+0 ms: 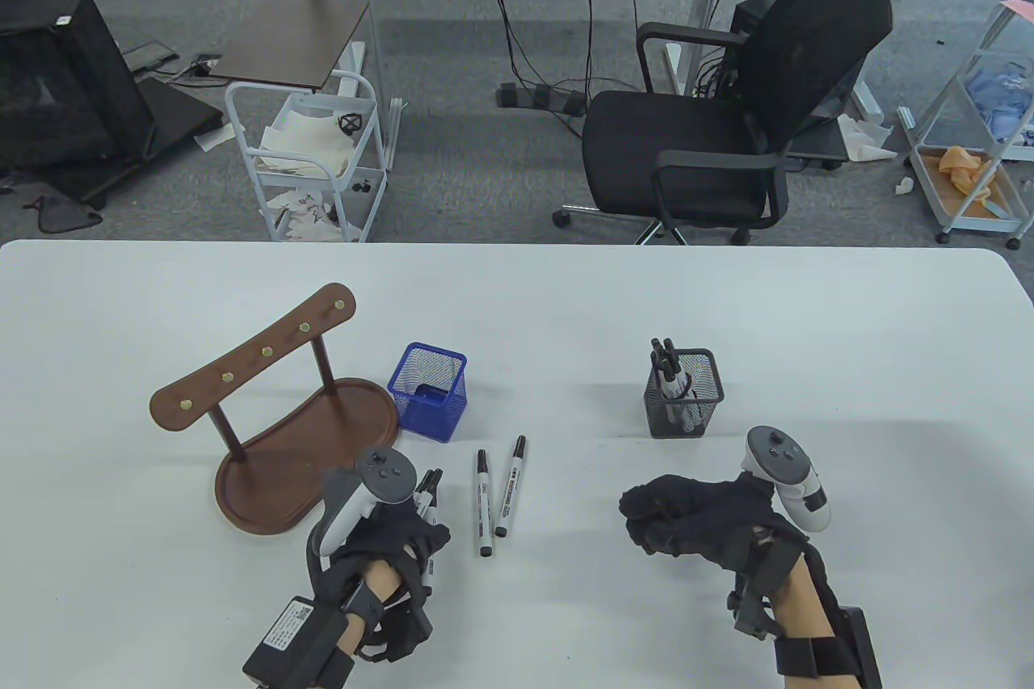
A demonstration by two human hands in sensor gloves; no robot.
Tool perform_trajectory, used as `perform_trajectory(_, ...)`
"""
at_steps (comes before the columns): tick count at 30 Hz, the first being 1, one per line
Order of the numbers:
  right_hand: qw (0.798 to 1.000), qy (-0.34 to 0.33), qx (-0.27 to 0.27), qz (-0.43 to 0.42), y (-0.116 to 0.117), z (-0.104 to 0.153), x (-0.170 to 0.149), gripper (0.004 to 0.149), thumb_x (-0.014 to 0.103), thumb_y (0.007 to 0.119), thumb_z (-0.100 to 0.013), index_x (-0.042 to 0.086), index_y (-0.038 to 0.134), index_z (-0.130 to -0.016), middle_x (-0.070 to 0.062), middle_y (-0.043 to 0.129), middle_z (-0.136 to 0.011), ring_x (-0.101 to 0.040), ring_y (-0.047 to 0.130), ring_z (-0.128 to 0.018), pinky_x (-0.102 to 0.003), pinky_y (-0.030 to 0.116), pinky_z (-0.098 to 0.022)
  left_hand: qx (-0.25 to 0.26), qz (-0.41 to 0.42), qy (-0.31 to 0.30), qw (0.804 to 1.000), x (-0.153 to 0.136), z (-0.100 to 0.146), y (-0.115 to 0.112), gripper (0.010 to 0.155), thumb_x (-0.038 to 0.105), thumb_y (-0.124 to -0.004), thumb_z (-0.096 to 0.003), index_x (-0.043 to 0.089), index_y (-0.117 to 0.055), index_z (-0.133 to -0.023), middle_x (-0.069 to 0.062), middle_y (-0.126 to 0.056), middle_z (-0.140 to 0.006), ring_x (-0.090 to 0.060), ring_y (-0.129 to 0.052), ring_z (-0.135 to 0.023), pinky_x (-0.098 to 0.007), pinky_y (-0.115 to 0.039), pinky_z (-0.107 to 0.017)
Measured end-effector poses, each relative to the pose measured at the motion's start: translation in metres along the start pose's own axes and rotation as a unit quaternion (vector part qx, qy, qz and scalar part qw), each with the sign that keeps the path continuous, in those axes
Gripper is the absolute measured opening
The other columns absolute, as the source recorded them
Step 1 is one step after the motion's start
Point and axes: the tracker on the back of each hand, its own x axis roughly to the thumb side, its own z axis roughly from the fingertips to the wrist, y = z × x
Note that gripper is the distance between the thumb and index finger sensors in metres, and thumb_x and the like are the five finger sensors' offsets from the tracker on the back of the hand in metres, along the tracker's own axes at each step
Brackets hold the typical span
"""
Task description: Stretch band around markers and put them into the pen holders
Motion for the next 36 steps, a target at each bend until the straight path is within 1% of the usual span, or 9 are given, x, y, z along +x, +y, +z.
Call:
perform_trajectory(4,1.0,-0.001,0.0,0.0,0.0,0.0,0.0,0.053,0.036,0.095,-0.046,0.026,0.079,-0.095,-0.008,0.094,-0.088,-0.037,0.089,-0.075,-0.062,0.067,-0.063,0.007,-0.016,0.008,1.0,0.001,-0.001,-0.003,0.076,0.035,-0.083,-0.0576,-0.005,-0.04,-0.106,-0.012,-0.081,-0.076,-0.015,-0.095,-0.043,-0.04,-0.091,-0.031)
perform_trajectory(8,1.0,0.001,0.0,0.0,0.0,0.0,0.0,0.053,0.036,0.095,-0.046,0.026,0.079,-0.095,-0.008,0.094,-0.088,-0.037,0.089,-0.075,-0.062,0.067,-0.063,0.001,-0.033,0.015,0.999,0.004,0.0,-0.003,0.075,0.035,-0.083,-0.0573,-0.006,-0.043,-0.105,-0.013,-0.08,-0.076,-0.016,-0.095,-0.044,-0.041,-0.091,-0.032)
perform_trajectory(10,1.0,0.0,0.0,0.0,0.0,0.0,0.0,0.053,0.036,0.095,-0.046,0.026,0.079,-0.095,-0.008,0.094,-0.088,-0.038,0.089,-0.075,-0.062,0.067,-0.063,0.001,-0.04,0.016,0.999,0.005,0.0,-0.004,0.072,0.034,-0.084,-0.0572,-0.005,-0.045,-0.104,-0.012,-0.081,-0.076,-0.016,-0.095,-0.043,-0.042,-0.091,-0.032)
perform_trajectory(16,1.0,0.0,0.0,0.0,0.0,0.0,0.0,0.052,0.036,0.095,-0.046,0.026,0.079,-0.095,-0.008,0.094,-0.088,-0.037,0.089,-0.075,-0.062,0.067,-0.063,0.016,-0.066,0.022,0.997,0.006,0.001,-0.004,0.059,0.031,-0.086,-0.0571,0.0,-0.059,-0.099,-0.012,-0.083,-0.072,-0.018,-0.097,-0.041,-0.043,-0.091,-0.03)
perform_trajectory(21,1.0,0.001,0.0,0.0,0.0,0.0,0.0,0.052,0.036,0.095,-0.046,0.026,0.079,-0.095,-0.008,0.094,-0.088,-0.038,0.089,-0.075,-0.062,0.067,-0.063,0.027,-0.1,0.019,0.994,0.009,0.001,-0.006,0.054,0.032,-0.084,-0.0582,0.0,-0.062,-0.097,-0.012,-0.085,-0.069,-0.019,-0.096,-0.04,-0.045,-0.09,-0.03)
perform_trajectory(23,1.0,0.0,0.0,0.0,0.0,0.0,0.0,0.052,0.036,0.095,-0.046,0.026,0.079,-0.095,-0.008,0.094,-0.088,-0.038,0.089,-0.075,-0.062,0.067,-0.063,0.029,-0.111,0.012,0.993,0.009,0.0,-0.006,0.053,0.033,-0.079,-0.0591,0.0,-0.062,-0.096,-0.011,-0.085,-0.068,-0.019,-0.096,-0.04,-0.045,-0.09,-0.031)
perform_trajectory(26,1.0,-0.001,0.0,-0.001,0.0,0.0,0.0,0.052,0.036,0.095,-0.046,0.026,0.079,-0.095,-0.008,0.094,-0.088,-0.037,0.089,-0.075,-0.062,0.067,-0.062,0.017,-0.087,0.002,0.996,0.006,0.0,-0.004,0.051,0.034,-0.073,-0.0606,0.0,-0.061,-0.097,-0.011,-0.083,-0.07,-0.019,-0.095,-0.042,-0.045,-0.089,-0.033)
perform_trajectory(32,1.0,-0.001,-0.001,-0.002,0.0,0.0,0.0,0.052,0.036,0.095,-0.046,0.026,0.079,-0.095,-0.008,0.094,-0.088,-0.037,0.089,-0.075,-0.062,0.067,-0.063,0.008,-0.054,-0.019,0.998,0.009,-0.001,0.002,0.05,0.033,-0.068,-0.0619,0.001,-0.056,-0.099,-0.013,-0.079,-0.075,-0.023,-0.093,-0.049,-0.05,-0.086,-0.039)
perform_trajectory(36,1.0,-0.001,-0.001,-0.003,0.0,0.0,0.0,0.052,0.036,0.095,-0.046,0.026,0.079,-0.095,-0.008,0.094,-0.088,-0.038,0.089,-0.075,-0.062,0.067,-0.063,-0.004,-0.017,-0.043,0.999,0.017,-0.001,0.005,0.05,0.032,-0.066,-0.0625,0.002,-0.052,-0.1,-0.015,-0.075,-0.082,-0.03,-0.091,-0.062,-0.056,-0.083,-0.049)
